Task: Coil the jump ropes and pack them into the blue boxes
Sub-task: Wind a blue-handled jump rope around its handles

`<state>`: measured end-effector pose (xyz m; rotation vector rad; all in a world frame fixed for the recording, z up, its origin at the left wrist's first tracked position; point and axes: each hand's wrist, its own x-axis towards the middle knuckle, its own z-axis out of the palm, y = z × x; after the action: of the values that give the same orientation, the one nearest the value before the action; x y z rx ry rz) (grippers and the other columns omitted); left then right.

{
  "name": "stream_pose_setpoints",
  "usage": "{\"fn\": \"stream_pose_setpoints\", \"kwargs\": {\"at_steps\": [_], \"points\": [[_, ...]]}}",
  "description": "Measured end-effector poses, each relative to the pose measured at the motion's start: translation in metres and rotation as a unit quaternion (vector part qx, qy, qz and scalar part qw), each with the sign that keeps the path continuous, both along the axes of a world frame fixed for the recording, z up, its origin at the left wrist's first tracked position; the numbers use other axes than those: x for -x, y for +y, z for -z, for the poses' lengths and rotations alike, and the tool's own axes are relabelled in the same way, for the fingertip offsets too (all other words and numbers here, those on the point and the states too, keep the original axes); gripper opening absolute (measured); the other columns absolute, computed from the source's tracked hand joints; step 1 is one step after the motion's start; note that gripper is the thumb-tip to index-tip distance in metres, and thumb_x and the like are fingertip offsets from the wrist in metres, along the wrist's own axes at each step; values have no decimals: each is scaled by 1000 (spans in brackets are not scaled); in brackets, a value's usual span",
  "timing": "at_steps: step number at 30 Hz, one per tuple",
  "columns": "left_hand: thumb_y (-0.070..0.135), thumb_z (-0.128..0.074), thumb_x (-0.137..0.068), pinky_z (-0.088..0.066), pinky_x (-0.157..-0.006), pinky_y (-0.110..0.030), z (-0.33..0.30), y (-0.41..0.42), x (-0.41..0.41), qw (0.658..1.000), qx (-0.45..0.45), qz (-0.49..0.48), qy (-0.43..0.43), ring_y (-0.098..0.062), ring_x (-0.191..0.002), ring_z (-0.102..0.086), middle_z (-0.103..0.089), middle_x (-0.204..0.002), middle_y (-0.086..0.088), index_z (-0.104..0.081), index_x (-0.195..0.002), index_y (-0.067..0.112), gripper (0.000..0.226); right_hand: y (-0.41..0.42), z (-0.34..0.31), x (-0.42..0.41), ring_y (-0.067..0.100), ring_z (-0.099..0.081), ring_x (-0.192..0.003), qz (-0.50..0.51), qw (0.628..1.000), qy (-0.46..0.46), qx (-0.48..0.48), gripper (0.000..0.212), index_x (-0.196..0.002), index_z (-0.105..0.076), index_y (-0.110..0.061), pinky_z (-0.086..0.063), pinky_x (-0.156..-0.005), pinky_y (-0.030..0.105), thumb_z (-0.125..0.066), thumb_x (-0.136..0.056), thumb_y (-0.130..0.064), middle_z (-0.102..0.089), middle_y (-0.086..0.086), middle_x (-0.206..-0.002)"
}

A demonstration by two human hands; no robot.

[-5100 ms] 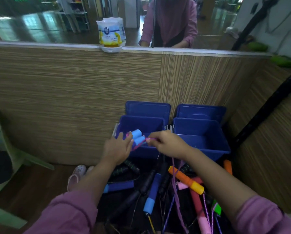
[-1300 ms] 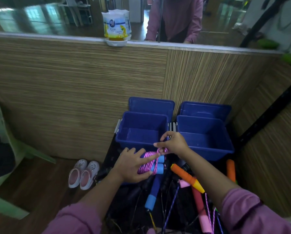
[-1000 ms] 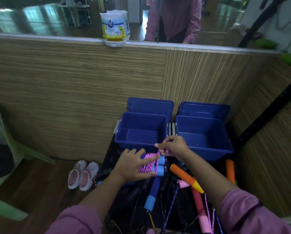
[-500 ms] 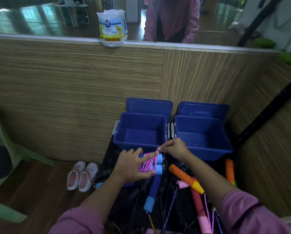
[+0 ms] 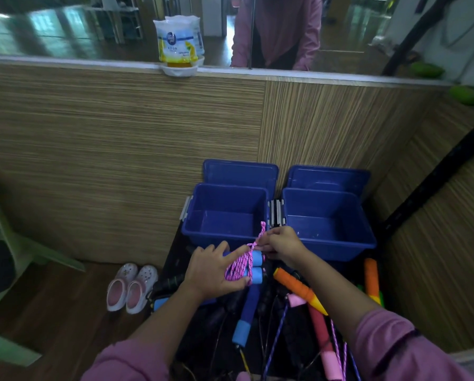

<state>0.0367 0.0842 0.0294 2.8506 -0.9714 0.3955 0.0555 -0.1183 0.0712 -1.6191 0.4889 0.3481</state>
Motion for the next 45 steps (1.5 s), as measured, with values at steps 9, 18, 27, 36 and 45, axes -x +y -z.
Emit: {"fn": "stream_pose_setpoints", "kwargs": {"at_steps": [9,18,27,36,45], "points": [[78,-27,-84,-34,-50,-28,2,-8,0,1000,8,-12,3,-15,-56,-52,-56,-77,6,-56,-124,43,60,10,4,4,21,-53,-49,21,998,53,31,24,-61,-61,-6,-47,-53,31,-77,-74,-16,-54,0,-43],[83,-16,-81,-35,-55,-30,-2,-12,5,995,32,-81,49,-16,-69,-58,-57,-88,7,-47,-135,47,72,9,10,4,24,-58,-50,52,996,-1,66,17,-62,-62,3,-48,-50,30,-71,-75,-4,-54,8,-47],[85,2,-72,-46,-71,-32,-5,-18,1,981,59,-164,86,-18,-90,-61,-58,-106,7,-28,-144,50,85,14,16,3,27,-52,-64,79,997,-23,-1,23,-60,-53,-4,-44,-62,38,-67,-78,-10,-48,13,-62],[73,-21,-89,-46,-75,-32,-9,-20,-1,972,70,-181,134,-18,-91,-61,-55,-103,5,-25,-143,52,58,8,11,4,33,-67,-77,105,993,-9,-53,11,-77,-61,15,-58,-68,36,-66,-80,5,-64,25,-78],[74,-7,-74,-48,-77,-35,-15,-18,-9,960,138,-185,156,-17,-90,-62,-56,-98,7,-29,-137,53,69,9,4,4,26,-66,-69,87,991,-47,-86,10,-74,-62,13,-59,-68,29,-61,-83,9,-65,19,-72]]}}
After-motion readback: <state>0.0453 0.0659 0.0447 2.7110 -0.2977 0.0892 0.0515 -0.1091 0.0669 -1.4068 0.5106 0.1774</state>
